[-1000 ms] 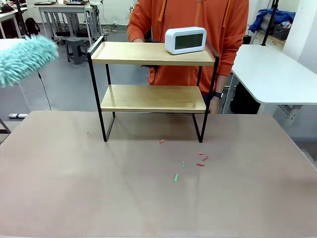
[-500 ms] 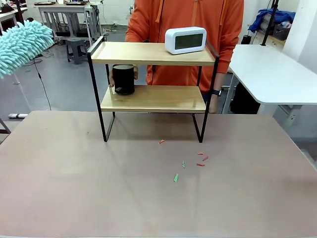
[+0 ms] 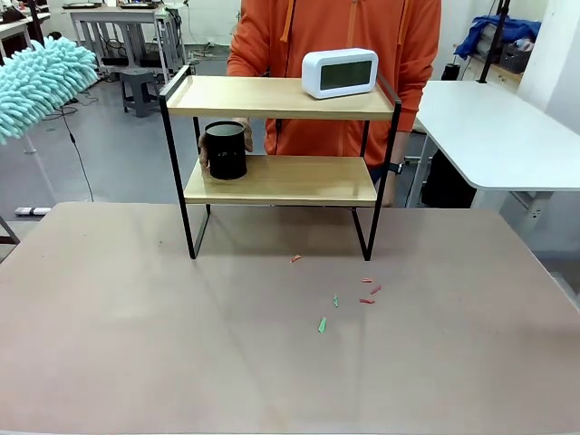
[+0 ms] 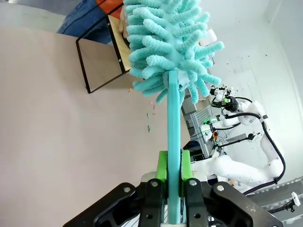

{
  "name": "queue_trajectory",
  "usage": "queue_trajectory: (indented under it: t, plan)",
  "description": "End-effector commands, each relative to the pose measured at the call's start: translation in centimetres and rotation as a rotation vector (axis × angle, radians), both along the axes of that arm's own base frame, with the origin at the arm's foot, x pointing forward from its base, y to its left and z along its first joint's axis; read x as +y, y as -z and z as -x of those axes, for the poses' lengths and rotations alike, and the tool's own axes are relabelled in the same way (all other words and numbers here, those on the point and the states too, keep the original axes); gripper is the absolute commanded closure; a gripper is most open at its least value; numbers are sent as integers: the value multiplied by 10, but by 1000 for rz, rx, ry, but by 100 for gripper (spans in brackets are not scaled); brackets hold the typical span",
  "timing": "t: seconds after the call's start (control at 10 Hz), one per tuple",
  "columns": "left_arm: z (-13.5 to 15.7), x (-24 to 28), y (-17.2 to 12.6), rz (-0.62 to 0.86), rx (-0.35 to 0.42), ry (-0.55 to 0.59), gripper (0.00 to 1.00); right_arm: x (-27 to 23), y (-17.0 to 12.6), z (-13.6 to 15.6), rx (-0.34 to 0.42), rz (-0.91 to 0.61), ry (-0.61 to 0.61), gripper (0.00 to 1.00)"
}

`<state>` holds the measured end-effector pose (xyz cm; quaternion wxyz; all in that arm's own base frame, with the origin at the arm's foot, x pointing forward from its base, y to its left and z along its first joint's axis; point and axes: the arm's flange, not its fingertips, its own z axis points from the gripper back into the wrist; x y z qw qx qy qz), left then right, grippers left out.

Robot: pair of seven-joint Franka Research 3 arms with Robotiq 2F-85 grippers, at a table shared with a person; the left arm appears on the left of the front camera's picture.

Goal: Clean the shelf.
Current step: Hand the Duster back to the human.

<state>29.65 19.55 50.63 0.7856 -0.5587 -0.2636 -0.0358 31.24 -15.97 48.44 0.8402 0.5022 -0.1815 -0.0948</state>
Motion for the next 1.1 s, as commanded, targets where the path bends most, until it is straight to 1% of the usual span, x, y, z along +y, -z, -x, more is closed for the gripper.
queue_trajectory:
  t: [0.0, 0.7, 0.8, 0.9, 1.0]
  plan:
    - [2, 2, -2, -2, -16, 11, 88, 1, -1, -3, -34, -10, -3, 0]
    - [2, 2, -2, -2, -16, 11, 88, 1, -1, -3, -34, -10, -3, 0]
    - [0, 0, 0, 0, 0, 0, 88, 0, 0, 0, 0, 0, 0, 0]
    - [5, 6, -33, 28, -91, 65, 88, -14, -23, -4, -22, 3, 39, 0]
    - [12, 6, -64, 140, -193, 154, 88, -12, -56, -11, -102, -1, 51, 0]
